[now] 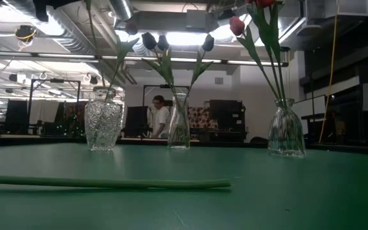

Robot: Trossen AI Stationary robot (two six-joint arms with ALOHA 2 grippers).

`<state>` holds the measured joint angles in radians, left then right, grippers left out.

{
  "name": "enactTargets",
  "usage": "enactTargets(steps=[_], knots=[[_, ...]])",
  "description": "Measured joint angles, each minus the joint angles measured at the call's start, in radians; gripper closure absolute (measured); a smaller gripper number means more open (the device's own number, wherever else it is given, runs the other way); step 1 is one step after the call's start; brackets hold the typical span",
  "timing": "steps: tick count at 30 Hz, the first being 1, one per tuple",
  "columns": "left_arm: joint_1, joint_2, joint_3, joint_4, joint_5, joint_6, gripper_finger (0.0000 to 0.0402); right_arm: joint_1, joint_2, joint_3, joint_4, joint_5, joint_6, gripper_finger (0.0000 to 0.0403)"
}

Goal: Sort flowers into vase by color
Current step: Put the right red tulip into the bottom left transparent vase

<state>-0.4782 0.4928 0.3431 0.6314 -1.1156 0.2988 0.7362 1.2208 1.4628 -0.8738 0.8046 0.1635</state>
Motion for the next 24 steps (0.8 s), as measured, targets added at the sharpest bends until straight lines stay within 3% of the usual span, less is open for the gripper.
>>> enactTargets(steps=[12, 20, 24], knots=[[0.002, -0.004, -0.001, -0.162, 0.044, -0.139, 0.0392, 0.004, -0.014, 0.0, -0.106, 0.023, 0.087, 0.0221], [0.04, -0.004, -0.001, -0.209, 0.13, -0.242, 0.0392, 0.004, -0.017, 0.0, -0.105, 0.04, 0.075, 0.0221], [0.083, -0.004, -0.001, -0.265, 0.228, -0.305, 0.0392, 0.004, -0.03, -0.001, -0.102, 0.031, 0.073, 0.0221]])
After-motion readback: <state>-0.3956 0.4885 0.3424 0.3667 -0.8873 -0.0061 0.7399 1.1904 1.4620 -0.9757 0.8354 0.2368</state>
